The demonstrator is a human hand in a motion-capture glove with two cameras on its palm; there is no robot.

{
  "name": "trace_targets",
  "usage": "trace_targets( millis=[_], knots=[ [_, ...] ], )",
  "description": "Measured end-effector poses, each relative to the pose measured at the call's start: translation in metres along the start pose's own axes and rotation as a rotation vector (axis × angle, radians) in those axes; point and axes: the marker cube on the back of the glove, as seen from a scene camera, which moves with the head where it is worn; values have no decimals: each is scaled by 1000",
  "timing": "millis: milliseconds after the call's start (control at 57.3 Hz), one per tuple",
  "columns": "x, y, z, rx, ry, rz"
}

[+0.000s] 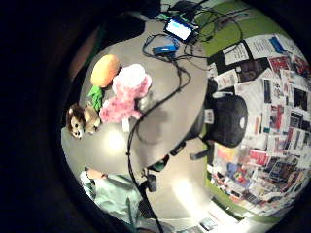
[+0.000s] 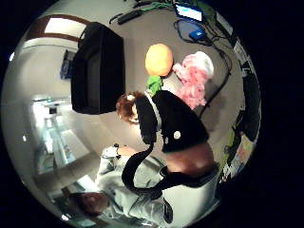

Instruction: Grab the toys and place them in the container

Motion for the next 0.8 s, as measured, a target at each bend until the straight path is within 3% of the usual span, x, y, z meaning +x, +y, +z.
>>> trace_targets(
  millis=[244,366,453,628,715,802],
  knots=[
    [2,-40,110,-182,-160,257],
    [-2,-47,152,-164,-172,337],
    [-6,-51,161,-10,-130,345],
    [-12,-52,158,64,-40,282],
    [-11,-49,156,14,-16,263],
    [-15,-40,145,-141,-13,243]
  ],
)
